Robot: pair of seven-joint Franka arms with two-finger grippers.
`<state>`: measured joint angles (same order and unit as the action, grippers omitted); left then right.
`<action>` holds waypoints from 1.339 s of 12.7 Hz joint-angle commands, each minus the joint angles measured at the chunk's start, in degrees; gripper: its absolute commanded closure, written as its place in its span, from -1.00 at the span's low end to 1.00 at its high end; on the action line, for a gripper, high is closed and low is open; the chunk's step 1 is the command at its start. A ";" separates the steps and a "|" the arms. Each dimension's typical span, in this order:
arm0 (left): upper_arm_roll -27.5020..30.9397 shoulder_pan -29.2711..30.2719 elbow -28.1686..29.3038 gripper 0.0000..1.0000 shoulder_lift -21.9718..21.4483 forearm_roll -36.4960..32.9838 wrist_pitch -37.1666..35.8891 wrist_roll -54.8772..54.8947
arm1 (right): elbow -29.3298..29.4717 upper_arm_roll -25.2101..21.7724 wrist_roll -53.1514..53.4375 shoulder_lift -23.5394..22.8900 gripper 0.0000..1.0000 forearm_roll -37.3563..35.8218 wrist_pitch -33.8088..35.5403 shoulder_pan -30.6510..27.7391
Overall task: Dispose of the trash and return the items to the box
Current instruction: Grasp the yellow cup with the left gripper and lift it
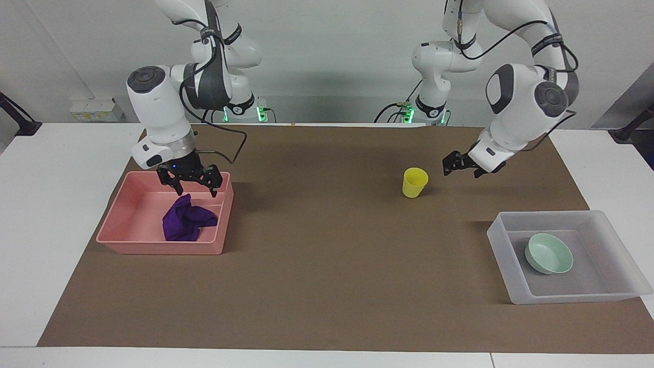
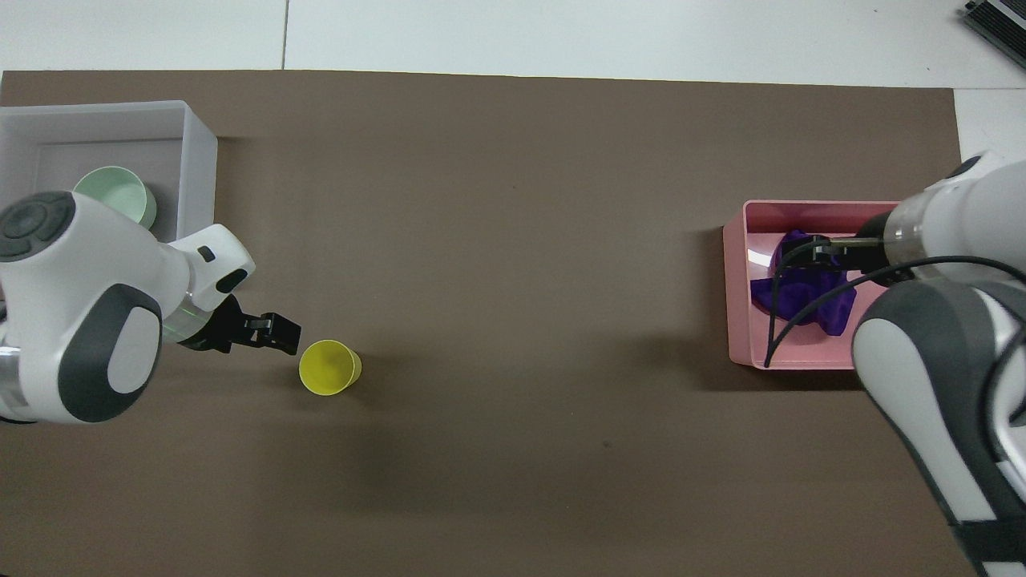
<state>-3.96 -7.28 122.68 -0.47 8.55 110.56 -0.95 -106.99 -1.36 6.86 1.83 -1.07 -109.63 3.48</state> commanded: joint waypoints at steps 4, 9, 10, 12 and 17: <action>1.06 -2.74 6.78 -0.72 0.81 0.94 9.05 -0.10 | 14.43 -0.31 -0.44 1.16 -1.00 0.63 17.84 -1.28; 1.06 -3.44 6.17 1.00 2.14 0.94 8.35 -1.42 | 20.86 -0.31 -2.20 1.95 -1.00 0.53 28.23 -1.37; 1.06 -3.18 5.99 1.00 2.14 1.03 8.26 -2.12 | 20.34 -0.39 -2.20 2.04 -1.00 0.54 27.89 -1.28; 1.06 -2.92 2.85 1.00 2.05 1.64 5.91 -5.18 | 18.50 -0.48 -4.38 3.00 -1.00 0.02 27.36 -1.37; 1.59 7.60 -18.32 1.00 3.19 1.03 -11.85 -6.96 | 14.98 -0.75 -6.33 4.14 -1.00 -0.43 26.21 -2.33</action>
<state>-2.26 -4.48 111.44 1.49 9.75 103.36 -7.35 -88.64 -2.38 2.03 4.09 -1.12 -82.60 2.25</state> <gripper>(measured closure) 0.960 0.000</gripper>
